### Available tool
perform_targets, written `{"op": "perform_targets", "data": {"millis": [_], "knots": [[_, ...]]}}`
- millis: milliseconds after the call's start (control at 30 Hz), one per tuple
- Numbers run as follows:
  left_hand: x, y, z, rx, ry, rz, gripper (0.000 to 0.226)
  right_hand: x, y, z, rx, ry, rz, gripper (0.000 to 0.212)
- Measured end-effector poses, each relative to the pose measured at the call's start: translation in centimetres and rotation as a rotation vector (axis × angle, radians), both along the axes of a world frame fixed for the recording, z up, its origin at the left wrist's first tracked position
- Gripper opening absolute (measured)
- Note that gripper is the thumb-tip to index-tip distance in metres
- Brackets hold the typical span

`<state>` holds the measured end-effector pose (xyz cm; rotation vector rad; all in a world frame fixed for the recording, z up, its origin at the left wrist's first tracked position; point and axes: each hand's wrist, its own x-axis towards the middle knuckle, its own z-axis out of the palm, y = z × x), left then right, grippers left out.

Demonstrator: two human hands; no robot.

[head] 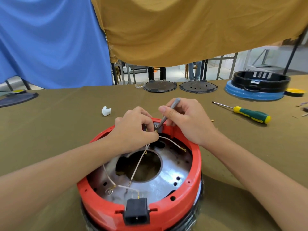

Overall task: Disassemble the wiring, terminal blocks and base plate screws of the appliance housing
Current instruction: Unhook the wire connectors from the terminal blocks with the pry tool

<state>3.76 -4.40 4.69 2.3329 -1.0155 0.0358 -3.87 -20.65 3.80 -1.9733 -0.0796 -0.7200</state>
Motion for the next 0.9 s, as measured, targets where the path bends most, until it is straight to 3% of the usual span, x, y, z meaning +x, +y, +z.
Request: {"op": "perform_targets", "data": {"millis": [333,900], "knots": [[-0.09,0.05,0.06,-0.006,0.005,-0.001,0.016,-0.05,0.01,-0.12,-0.099,-0.031,-0.028,0.02],[-0.47,0.15,0.36,0.024,0.008,-0.004,0.015,-0.01,-0.15,-0.07,-0.061,-0.027,0.005,0.021]]}}
